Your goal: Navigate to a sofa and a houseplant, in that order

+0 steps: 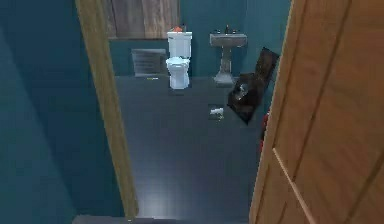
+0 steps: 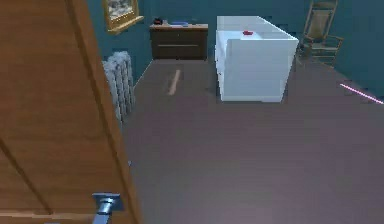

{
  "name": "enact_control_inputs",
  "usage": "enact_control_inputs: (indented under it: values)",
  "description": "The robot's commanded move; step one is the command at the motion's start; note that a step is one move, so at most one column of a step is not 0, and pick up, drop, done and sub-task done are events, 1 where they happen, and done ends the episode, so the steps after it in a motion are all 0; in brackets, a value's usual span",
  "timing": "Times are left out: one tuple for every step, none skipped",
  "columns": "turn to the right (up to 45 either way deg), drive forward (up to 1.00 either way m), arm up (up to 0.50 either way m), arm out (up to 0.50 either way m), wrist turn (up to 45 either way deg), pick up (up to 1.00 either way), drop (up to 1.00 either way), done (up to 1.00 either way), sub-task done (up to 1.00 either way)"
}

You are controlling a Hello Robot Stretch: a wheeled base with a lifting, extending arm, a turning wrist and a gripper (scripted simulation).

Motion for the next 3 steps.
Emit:
enact_control_inputs:
  values:
    - [0.0,1.00,0.00,0.00,0.0,0.00,0.00,0.00,0.00]
    - [9.0,0.00,0.00,0.00,0.0,0.00,0.00,0.00,0.00]
    - [0.0,0.15,0.00,0.00,0.0,0.00,0.00,0.00,0.00]
